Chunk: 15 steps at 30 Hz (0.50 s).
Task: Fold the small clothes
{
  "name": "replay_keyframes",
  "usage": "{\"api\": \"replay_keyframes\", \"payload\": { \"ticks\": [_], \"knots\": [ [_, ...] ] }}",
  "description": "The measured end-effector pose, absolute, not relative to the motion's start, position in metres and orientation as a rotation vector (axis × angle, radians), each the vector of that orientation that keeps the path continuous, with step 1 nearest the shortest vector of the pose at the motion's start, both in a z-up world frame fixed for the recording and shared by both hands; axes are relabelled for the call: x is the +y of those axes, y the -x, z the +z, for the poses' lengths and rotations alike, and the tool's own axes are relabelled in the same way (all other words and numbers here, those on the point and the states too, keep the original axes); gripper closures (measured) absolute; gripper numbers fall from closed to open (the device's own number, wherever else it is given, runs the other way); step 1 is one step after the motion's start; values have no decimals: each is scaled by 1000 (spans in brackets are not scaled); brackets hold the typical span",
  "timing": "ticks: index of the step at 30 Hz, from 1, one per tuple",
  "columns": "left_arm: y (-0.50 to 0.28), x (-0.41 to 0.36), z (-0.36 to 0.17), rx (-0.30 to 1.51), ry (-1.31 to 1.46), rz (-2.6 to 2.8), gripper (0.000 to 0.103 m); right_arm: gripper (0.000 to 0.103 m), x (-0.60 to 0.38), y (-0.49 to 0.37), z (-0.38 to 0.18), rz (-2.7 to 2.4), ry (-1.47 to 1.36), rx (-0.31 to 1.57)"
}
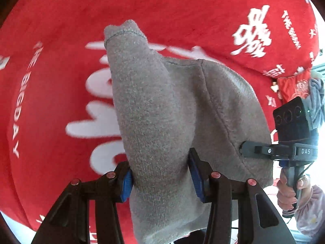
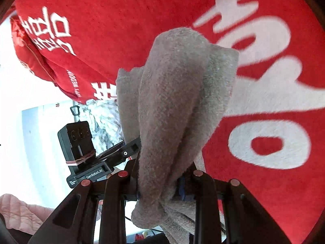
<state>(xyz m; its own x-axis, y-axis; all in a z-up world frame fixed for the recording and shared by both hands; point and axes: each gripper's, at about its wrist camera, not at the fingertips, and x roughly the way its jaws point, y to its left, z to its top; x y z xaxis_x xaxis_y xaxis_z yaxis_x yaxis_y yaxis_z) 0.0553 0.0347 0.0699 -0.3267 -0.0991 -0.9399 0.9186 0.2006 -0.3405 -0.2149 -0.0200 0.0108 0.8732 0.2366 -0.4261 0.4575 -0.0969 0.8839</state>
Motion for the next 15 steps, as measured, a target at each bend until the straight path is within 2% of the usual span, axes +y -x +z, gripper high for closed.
{"api": "replay_keyframes", "payload": {
  "ticks": [4,7,9,10,15],
  "knots": [
    [-71,50,52,1484,-837,-1245,53,73,-14,196,-3,-239,-1680,626],
    [-89,58,60,1453,-792,-1232,53,67,-20,204,0,-327,-1695,629],
    [-102,61,65,1435,-777,-1207,53,37,-22,221,9,-418,-1676,652],
    [-110,63,66,1426,-773,-1190,53,34,-23,225,14,-463,-1654,669],
    [-119,61,61,1421,-758,-1136,53,36,-28,243,32,-564,-1613,645]
  ]
}}
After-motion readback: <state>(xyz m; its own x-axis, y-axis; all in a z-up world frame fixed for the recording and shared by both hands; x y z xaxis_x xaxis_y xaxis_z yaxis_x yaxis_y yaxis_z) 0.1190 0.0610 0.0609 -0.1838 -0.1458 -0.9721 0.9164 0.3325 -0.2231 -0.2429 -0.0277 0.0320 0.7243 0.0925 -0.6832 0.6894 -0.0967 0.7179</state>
